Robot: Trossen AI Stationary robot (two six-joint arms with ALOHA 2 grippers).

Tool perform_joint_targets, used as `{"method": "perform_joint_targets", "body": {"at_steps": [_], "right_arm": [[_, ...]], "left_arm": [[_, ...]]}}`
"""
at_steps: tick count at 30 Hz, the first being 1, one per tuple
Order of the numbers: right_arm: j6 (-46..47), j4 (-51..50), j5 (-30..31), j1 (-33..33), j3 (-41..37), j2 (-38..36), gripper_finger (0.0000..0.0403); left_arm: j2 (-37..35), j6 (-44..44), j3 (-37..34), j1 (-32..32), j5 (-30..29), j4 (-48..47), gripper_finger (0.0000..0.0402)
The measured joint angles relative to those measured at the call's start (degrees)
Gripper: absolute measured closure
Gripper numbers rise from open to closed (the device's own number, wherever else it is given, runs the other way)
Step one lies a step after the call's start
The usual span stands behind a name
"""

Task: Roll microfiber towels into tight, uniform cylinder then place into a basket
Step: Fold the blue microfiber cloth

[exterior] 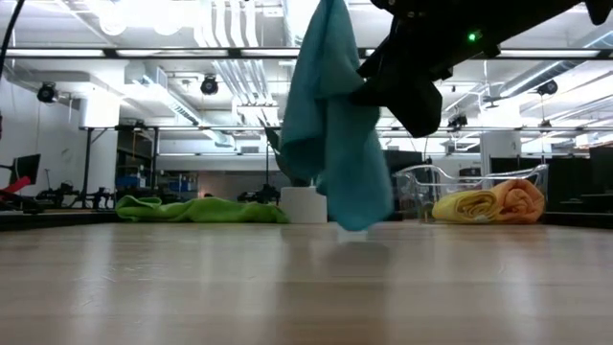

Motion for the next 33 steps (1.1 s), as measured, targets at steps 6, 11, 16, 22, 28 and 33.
{"method": "perform_joint_targets", "body": {"at_steps": [6, 11, 16, 22, 28, 33], "right_arm": [[0.4, 0.0, 2.0, -1.2, 0.0, 0.0, 0.0177], [-0.3, -0.1, 8.3, -1.2, 0.0, 0.0, 0.0177], [-0.3, -0.1, 10.7, -1.0, 0.0, 0.0, 0.0177], [-0.6, -0.1, 10.7, 0.2, 0.0, -0.3, 0.0177], [-1.0, -0.4, 12.9, 0.9, 0.0, -2.1, 0.0177], [-0.1, -0.5, 13.5, 1.9, -1.3, -4.8, 0.0177]], "left_arm": [[0.0, -0.1, 0.2, -0.3, 2.6, 1.2, 0.0401], [0.0, -0.1, 0.2, -0.3, 2.8, 1.2, 0.0401], [-0.1, 0.3, 0.2, -0.3, 2.8, 0.0, 0.0401], [-0.2, -0.1, 0.1, -0.3, 2.7, -5.9, 0.0401], [-0.2, -1.7, -0.1, -0.3, 2.7, -11.0, 0.0401], [-0.2, -1.8, -0.1, -0.3, 2.7, -16.0, 0.0401]]}}
